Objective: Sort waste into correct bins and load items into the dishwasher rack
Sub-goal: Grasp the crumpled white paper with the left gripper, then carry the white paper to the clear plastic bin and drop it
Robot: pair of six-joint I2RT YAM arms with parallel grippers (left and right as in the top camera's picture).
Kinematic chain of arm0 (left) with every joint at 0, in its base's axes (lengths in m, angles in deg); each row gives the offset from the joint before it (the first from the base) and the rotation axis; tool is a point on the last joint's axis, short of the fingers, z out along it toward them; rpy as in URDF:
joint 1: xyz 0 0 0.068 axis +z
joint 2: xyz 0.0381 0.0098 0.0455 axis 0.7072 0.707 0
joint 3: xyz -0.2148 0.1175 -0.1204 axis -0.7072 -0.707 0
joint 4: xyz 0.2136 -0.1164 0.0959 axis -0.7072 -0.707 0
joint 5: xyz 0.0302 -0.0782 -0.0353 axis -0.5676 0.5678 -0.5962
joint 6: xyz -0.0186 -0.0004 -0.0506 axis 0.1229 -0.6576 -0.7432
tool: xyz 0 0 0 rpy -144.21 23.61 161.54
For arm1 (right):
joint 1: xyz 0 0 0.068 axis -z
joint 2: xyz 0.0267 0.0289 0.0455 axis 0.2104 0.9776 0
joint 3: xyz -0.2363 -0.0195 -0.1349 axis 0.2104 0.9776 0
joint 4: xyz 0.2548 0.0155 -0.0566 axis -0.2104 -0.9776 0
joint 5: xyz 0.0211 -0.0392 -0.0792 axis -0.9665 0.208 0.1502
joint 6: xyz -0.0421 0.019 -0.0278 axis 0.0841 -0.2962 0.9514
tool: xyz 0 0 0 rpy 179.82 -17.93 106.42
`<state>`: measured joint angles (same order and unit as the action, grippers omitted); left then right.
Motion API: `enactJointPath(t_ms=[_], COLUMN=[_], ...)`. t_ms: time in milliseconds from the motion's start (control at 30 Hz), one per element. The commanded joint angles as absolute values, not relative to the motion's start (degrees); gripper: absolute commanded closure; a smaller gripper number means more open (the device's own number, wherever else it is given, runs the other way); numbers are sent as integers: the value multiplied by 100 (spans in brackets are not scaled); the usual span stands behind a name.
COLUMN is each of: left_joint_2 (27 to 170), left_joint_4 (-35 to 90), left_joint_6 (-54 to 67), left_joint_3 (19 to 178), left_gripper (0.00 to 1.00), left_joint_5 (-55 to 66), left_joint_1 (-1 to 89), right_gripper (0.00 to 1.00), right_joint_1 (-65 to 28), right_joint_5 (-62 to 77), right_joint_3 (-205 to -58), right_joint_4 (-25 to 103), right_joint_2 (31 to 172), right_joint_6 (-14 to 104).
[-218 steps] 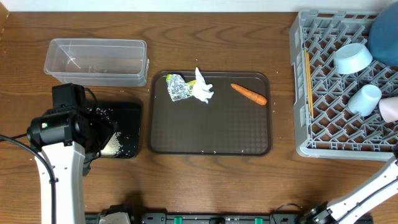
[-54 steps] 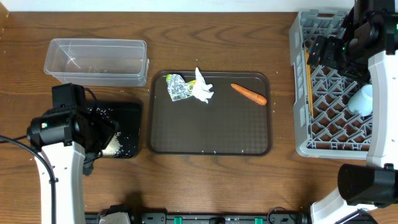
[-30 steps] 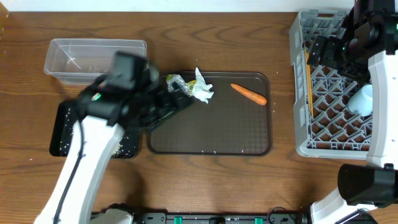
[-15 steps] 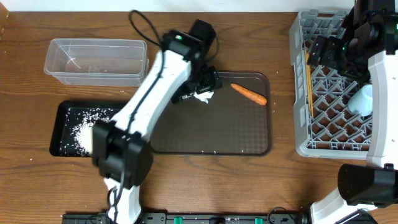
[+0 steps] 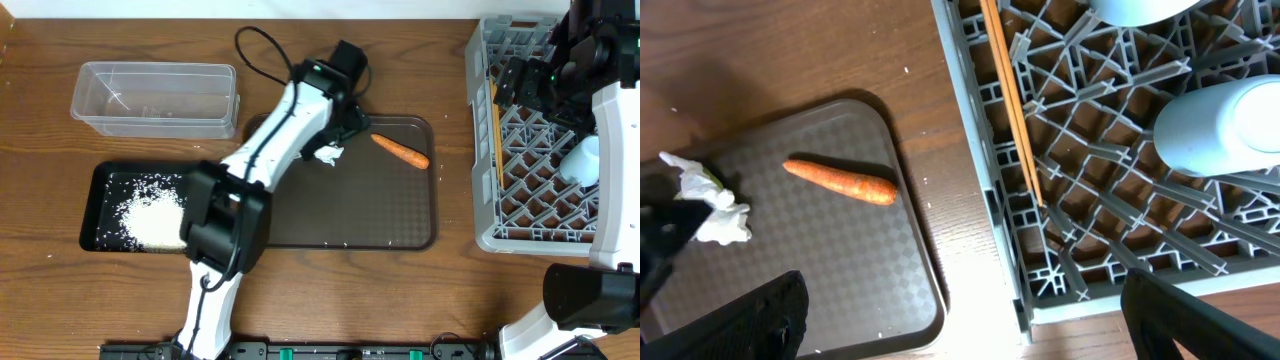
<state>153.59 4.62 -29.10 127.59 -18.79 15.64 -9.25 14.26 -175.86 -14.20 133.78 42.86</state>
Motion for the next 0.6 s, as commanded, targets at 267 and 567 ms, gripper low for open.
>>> enactJointPath(t_ms=[267,567], left_joint_2=[16028,16054], left_joint_4=[601,615], left_joint_6=[-3537,-3531], left_joint_3=[12857,12857], left_gripper=[9,43], left_joint_5=[-2295,-2434], left_joint_1=[1573,1571], right_gripper=[1,1], right_joint_1=[-921,-921], right_joint_5=[1423,1423], right_joint_3=[-17581,-17581], right_joint_4=[-1427,-1427], right_joint_2=[13405,13405], right_joint_6=[4229,4229])
